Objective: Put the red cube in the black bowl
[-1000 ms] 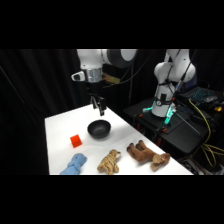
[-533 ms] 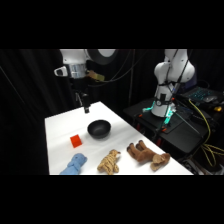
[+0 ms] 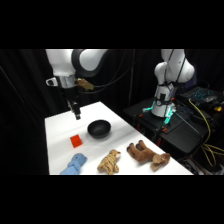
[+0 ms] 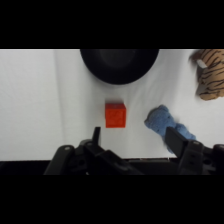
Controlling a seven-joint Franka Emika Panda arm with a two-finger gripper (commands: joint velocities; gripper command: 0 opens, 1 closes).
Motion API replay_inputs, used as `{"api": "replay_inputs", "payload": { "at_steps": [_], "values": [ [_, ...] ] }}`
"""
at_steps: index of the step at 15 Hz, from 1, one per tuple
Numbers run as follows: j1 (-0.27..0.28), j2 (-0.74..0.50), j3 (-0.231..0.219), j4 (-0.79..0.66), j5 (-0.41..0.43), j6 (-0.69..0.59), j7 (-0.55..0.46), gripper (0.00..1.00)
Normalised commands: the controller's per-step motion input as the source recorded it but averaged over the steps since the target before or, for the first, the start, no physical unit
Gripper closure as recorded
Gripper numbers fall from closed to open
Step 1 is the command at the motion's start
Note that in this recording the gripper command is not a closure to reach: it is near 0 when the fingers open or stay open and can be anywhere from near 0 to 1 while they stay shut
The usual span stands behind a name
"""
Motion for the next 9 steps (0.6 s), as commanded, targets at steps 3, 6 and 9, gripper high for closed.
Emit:
{"api": "replay_inputs", "payload": {
  "at_steps": [3, 6, 9],
  "values": [
    [-0.103, 0.3, 0.044, 0.36, 0.126, 0.05, -0.11, 0.0],
    [-0.102, 0.34, 0.07, 0.41, 0.136, 0.06, -0.12, 0.0],
    [-0.082, 0.45, 0.087, 0.54, 0.112, 0.02, -0.1, 0.0]
  ]
}}
